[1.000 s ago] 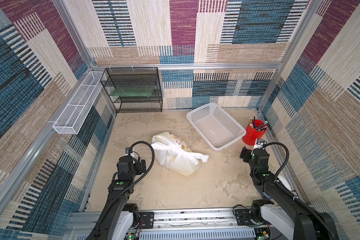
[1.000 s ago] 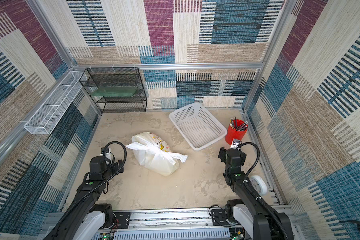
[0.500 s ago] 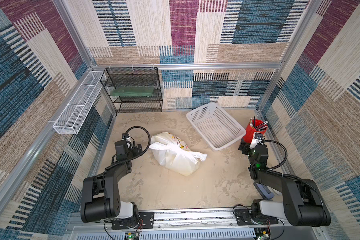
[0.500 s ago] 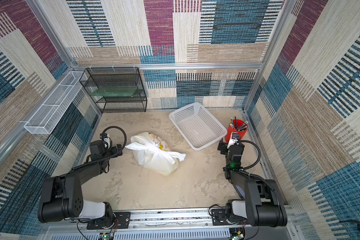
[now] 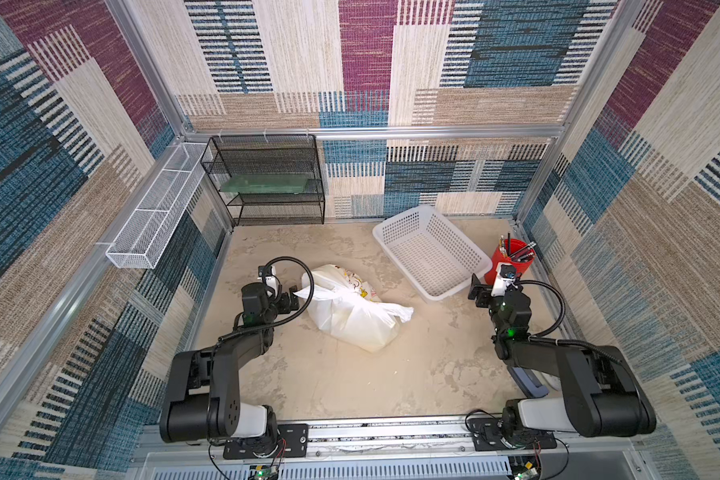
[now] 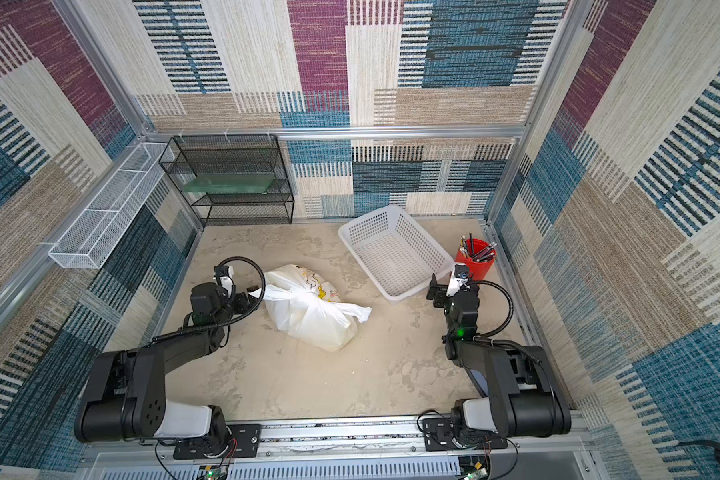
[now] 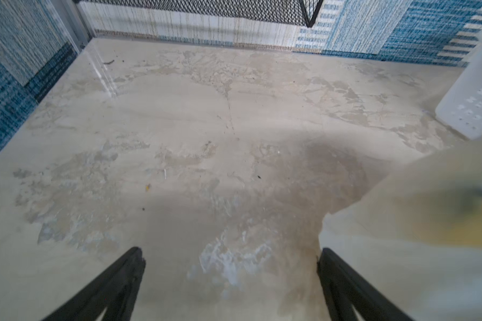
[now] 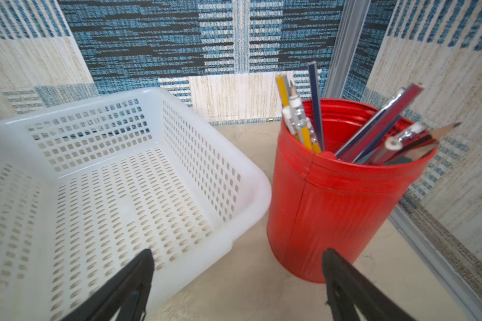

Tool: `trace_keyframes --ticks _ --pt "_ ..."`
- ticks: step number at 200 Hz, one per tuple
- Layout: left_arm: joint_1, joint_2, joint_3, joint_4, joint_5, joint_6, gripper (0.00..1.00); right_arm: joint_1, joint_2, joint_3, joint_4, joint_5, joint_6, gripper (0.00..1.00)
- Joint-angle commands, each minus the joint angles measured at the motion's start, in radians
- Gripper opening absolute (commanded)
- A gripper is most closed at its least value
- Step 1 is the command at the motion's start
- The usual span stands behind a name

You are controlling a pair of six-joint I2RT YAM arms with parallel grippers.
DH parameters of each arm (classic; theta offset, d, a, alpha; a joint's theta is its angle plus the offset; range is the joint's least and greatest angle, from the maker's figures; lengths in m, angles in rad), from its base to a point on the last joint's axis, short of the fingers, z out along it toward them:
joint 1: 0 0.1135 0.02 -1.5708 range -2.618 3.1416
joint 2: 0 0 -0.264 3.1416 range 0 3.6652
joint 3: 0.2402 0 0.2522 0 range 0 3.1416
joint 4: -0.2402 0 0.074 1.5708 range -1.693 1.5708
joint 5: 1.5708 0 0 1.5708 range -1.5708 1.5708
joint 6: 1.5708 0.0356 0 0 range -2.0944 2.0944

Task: Place the banana into a plastic bag & tie a knot
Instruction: Reset both arms

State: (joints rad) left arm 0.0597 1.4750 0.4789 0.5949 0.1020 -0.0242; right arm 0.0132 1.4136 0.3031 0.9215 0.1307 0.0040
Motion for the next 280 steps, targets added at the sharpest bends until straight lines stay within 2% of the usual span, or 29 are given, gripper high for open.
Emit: trace_keyframes --ticks 1,11,24,35,46,280 --pt "-0.022 0.062 -0.053 0.211 0.010 0.061 1.00 0.004 0.041 -0.010 0.105 -0.027 -0.007 0.95" --pt "-0.023 0.036 -0.037 0.131 0.010 0.060 1.00 0.005 0.037 -0.015 0.110 -0.028 -0.009 0.95" --pt "-0.022 0.060 -0.044 0.187 0.021 0.063 1.00 0.008 0.052 -0.033 0.156 -0.023 -0.010 0.95" --pt "-0.015 0.051 -0.007 0.097 0.004 0.044 1.00 0.002 0.054 -0.014 0.118 -0.009 0.003 0.95" --pt "-0.002 0.068 -0.014 0.137 -0.001 0.025 1.00 -0.014 0.062 0.000 0.100 -0.028 0.018 0.95" --pt "-0.003 0.053 -0.016 0.118 -0.002 0.027 1.00 -0.021 0.059 -0.001 0.100 -0.031 0.025 0.95"
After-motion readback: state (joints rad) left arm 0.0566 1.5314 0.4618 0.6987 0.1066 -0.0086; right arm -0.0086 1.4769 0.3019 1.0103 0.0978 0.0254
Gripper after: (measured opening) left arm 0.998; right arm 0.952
